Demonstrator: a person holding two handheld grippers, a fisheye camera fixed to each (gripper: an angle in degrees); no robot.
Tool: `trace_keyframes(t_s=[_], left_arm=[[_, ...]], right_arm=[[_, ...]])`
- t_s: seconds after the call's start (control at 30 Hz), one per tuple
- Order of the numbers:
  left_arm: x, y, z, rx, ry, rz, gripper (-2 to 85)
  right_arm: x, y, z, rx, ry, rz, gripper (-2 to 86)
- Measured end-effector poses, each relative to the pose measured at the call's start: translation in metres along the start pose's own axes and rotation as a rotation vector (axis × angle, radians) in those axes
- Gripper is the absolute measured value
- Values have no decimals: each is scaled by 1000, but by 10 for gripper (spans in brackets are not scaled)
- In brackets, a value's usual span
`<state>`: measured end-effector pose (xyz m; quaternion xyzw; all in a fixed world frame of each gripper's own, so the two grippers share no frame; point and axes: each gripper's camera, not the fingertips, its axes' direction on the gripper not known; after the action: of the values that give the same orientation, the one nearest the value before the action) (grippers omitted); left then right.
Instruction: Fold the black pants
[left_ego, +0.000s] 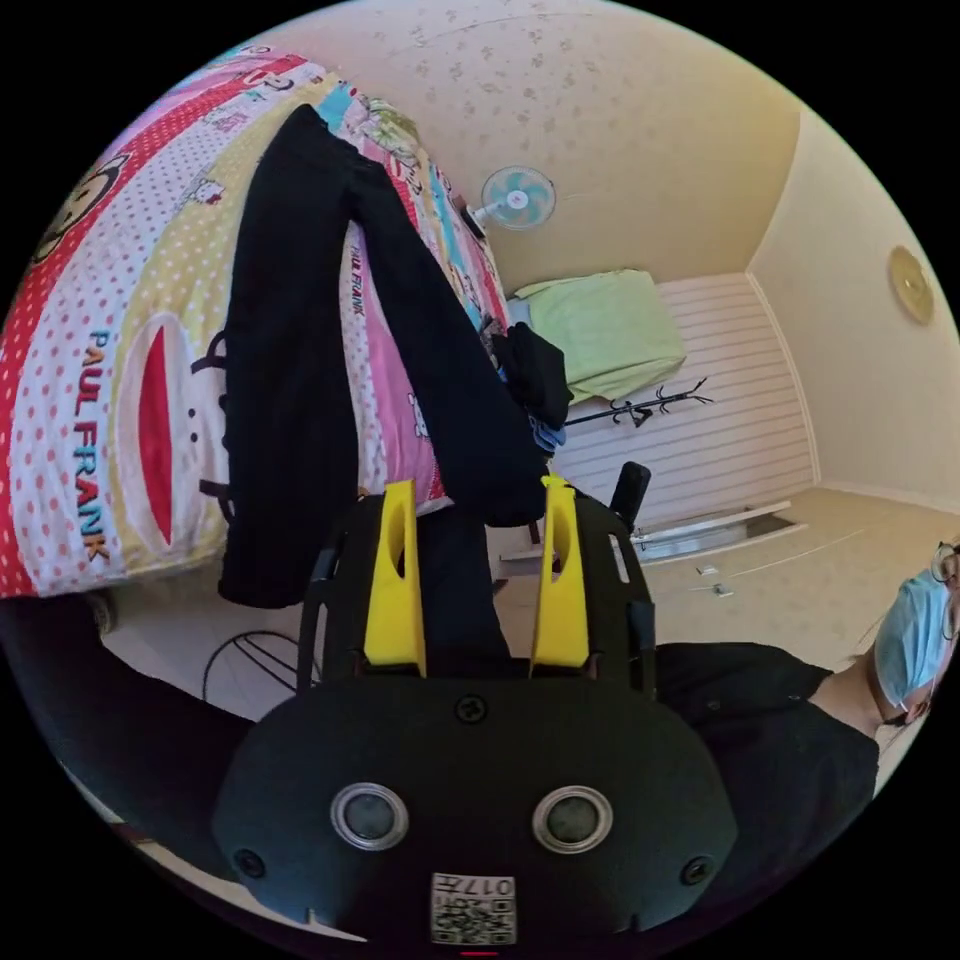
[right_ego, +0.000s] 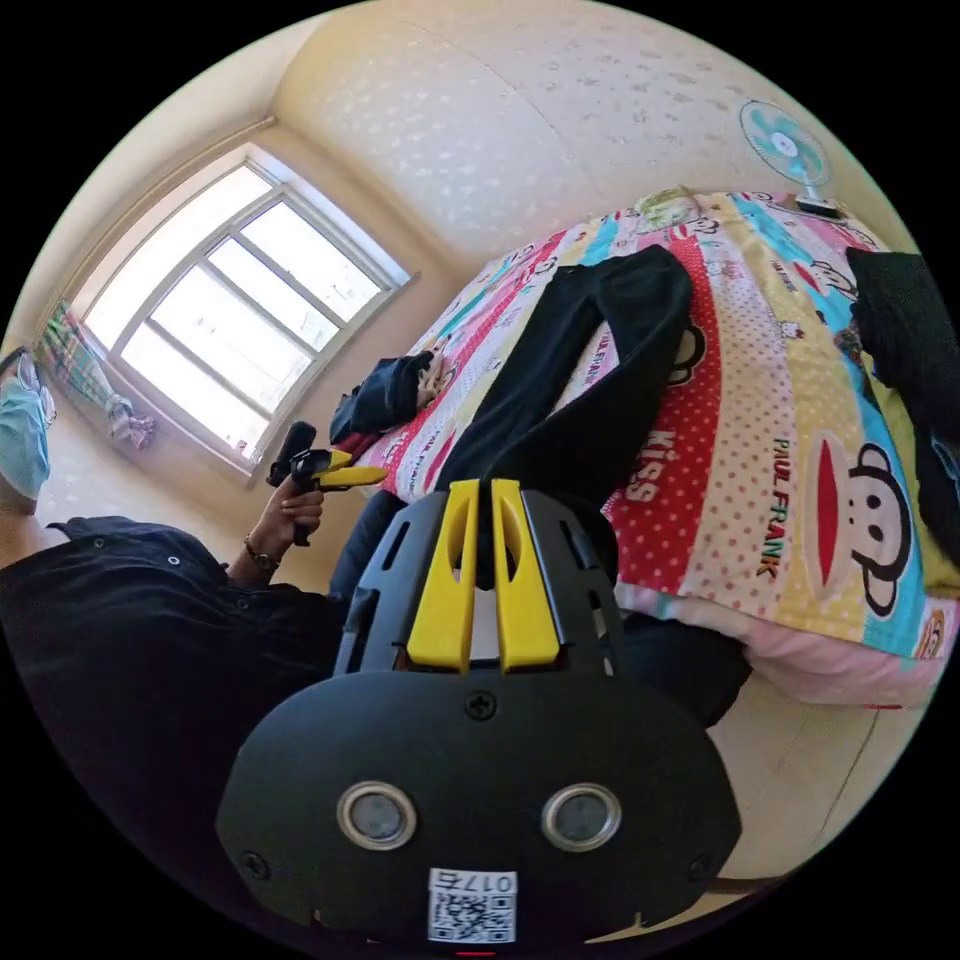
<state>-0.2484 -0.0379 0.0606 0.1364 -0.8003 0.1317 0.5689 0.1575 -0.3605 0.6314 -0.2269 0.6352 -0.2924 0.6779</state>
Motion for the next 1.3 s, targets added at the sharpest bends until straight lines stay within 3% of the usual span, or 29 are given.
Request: trace_keyframes(t_s=[0.13, 0.3, 0.37, 0.47, 0.53, 0.63, 0.77, 0.83, 0.97, 1.0, 1.07, 1.13, 1.2, 1.3], left_arm=[[3, -42, 55, -125, -49, 67, 177], [-27, -53, 106, -288, 15, 42, 67], [-29, -41, 110, -259, -31, 96, 44], [-35, -28, 103, -194, -51, 105, 40], [-42, -25, 97, -169, -14, 92, 40], [-51, -25, 90, -167, 3, 102, 40], [-64, -21, 78, -148, 17, 99, 40], [-69, -20, 75, -135, 31, 87, 39], [-76, -21, 69, -141, 67, 68, 39], [-76, -21, 66, -138, 67, 70, 39], [-83, -18, 55, -134, 67, 83, 37], [-96, -10, 44, -124, 86, 63, 34], [-112, 4, 29, -99, 118, 12, 32], [-134, 32, 1, -50, 105, -58, 31]], right_arm=[[-17, -10, 73, -86, -118, 25, 31], [-6, 2, 103, -99, -261, 129, 31], [5, 0, 106, -191, -256, 119, 33], [26, -29, 105, -491, -294, 12, 42], [58, -83, 102, -611, -108, 73, 73], [92, -184, 106, -489, 111, 81, 130], [138, -297, 148, -289, 162, 201, 153], [158, -342, 185, -169, 385, 257, 155], [181, -371, 242, -161, 602, 337, 141], [182, -375, 258, -185, 639, 344, 100], [165, -378, 274, -142, 732, 290, 56], [110, -382, 308, -66, 935, 74, 34], [76, -388, 349, -140, 943, -66, 28], [22, -388, 390, -105, 801, -203, 23]])
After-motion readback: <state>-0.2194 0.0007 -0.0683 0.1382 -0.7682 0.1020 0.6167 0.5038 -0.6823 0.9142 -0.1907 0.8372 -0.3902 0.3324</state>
